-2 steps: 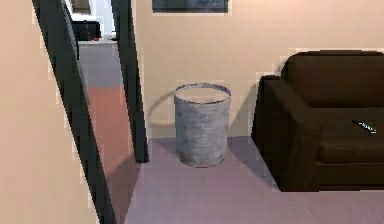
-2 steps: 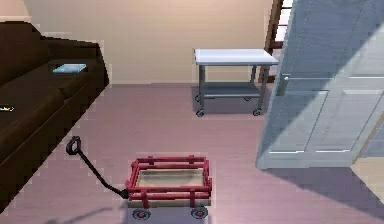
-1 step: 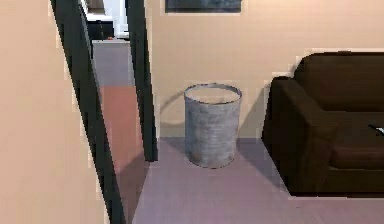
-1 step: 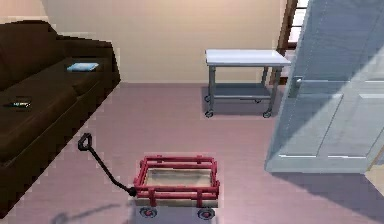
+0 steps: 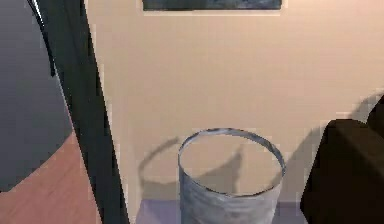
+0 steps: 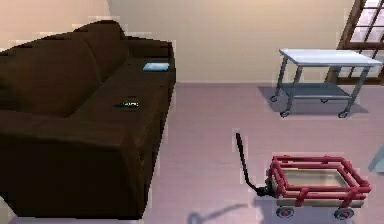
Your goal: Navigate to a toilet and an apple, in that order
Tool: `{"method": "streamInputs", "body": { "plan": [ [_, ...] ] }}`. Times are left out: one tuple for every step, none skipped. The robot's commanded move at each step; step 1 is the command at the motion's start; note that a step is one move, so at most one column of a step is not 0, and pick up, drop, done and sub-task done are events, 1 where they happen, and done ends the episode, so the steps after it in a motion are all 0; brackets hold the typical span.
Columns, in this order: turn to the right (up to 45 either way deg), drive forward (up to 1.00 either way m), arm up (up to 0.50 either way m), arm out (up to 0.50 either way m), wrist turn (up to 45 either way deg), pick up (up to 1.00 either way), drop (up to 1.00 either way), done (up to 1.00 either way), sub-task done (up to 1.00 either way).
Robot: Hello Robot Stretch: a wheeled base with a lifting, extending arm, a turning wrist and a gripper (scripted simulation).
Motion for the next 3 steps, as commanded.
{"method": "streamInputs", "body": {
  "plan": [
    [-45.0, 0.00, 0.00, 0.00, 0.0, 0.00, 0.00, 0.00, 0.00],
    [-42.0, 0.00, 0.00, 0.00, 0.0, 0.00, 0.00, 0.00, 0.00],
    [0.0, 0.30, 0.00, 0.00, 0.0, 0.00, 0.00, 0.00, 0.00]
  ]
}}
